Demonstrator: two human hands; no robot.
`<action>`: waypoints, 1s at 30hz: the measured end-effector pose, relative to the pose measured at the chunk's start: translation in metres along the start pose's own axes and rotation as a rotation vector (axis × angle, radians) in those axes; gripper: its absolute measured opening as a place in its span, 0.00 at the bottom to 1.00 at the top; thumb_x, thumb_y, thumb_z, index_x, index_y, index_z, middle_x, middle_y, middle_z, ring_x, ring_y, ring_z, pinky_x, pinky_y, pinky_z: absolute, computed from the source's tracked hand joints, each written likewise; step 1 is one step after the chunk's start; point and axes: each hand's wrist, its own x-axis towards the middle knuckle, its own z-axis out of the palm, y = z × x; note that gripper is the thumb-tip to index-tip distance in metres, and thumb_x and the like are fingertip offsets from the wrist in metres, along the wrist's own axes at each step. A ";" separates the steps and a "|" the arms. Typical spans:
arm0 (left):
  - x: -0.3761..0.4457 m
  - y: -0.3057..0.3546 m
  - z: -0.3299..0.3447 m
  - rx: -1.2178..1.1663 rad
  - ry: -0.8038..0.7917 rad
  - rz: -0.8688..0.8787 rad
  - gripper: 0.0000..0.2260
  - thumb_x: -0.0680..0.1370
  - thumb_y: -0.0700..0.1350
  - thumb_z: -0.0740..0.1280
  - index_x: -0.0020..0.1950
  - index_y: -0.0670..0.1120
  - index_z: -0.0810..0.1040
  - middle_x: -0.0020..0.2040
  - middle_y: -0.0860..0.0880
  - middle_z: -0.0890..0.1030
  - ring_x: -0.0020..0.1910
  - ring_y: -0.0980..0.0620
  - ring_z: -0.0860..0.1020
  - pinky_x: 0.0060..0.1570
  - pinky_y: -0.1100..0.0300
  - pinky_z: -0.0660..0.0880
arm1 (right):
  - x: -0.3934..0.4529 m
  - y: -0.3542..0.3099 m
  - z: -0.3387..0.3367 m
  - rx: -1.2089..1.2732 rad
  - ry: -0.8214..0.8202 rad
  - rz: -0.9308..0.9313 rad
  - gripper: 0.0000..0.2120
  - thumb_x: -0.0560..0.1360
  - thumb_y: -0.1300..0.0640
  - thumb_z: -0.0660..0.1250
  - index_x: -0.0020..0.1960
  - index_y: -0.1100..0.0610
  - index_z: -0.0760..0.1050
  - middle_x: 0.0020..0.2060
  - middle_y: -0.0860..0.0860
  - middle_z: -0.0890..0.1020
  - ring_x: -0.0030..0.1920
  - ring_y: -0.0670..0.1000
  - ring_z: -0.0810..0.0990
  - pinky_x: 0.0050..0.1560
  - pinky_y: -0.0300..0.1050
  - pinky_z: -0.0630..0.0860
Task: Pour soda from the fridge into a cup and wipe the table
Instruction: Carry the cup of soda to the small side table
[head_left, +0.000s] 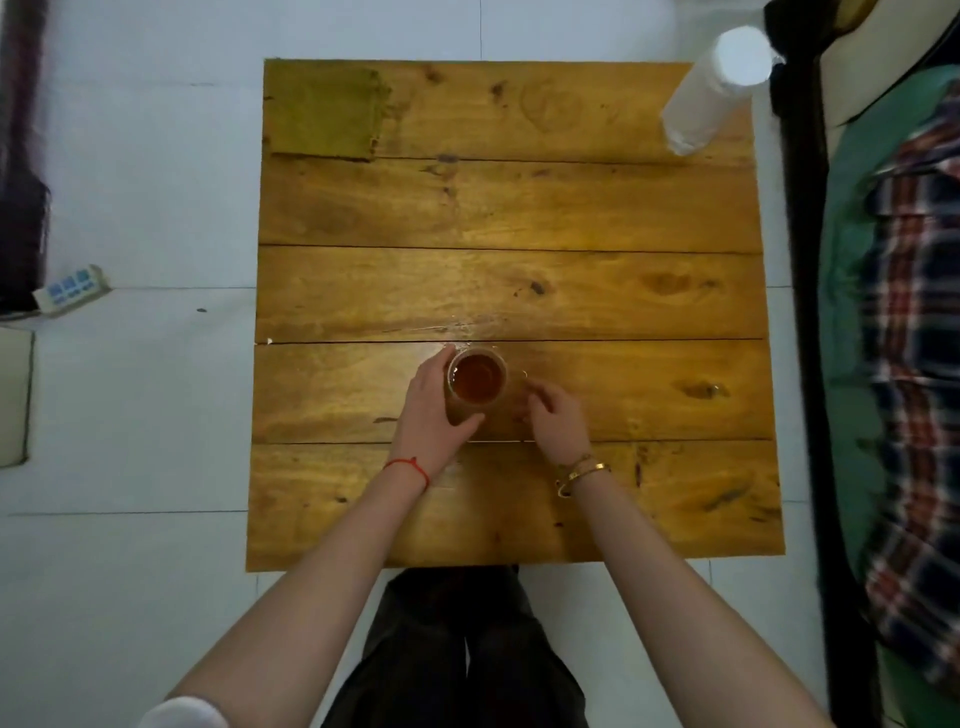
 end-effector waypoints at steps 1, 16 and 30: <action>0.002 -0.001 0.003 -0.010 0.023 0.022 0.37 0.70 0.47 0.77 0.75 0.45 0.63 0.71 0.48 0.70 0.70 0.52 0.67 0.72 0.62 0.61 | 0.003 0.001 0.004 0.021 -0.006 0.001 0.15 0.80 0.61 0.58 0.66 0.55 0.74 0.49 0.53 0.83 0.49 0.57 0.83 0.49 0.53 0.80; -0.022 0.012 -0.010 -0.214 0.185 0.058 0.27 0.70 0.51 0.77 0.64 0.50 0.70 0.58 0.56 0.77 0.56 0.58 0.76 0.53 0.74 0.70 | -0.009 -0.008 0.017 0.155 -0.043 -0.078 0.12 0.80 0.59 0.60 0.55 0.52 0.80 0.44 0.53 0.84 0.49 0.61 0.82 0.53 0.60 0.80; -0.139 0.033 -0.086 -0.318 0.265 0.014 0.28 0.68 0.48 0.79 0.65 0.53 0.72 0.58 0.62 0.77 0.57 0.66 0.75 0.51 0.75 0.72 | -0.124 -0.042 0.022 0.329 -0.298 -0.074 0.12 0.81 0.58 0.59 0.53 0.63 0.80 0.46 0.57 0.84 0.44 0.49 0.83 0.47 0.43 0.80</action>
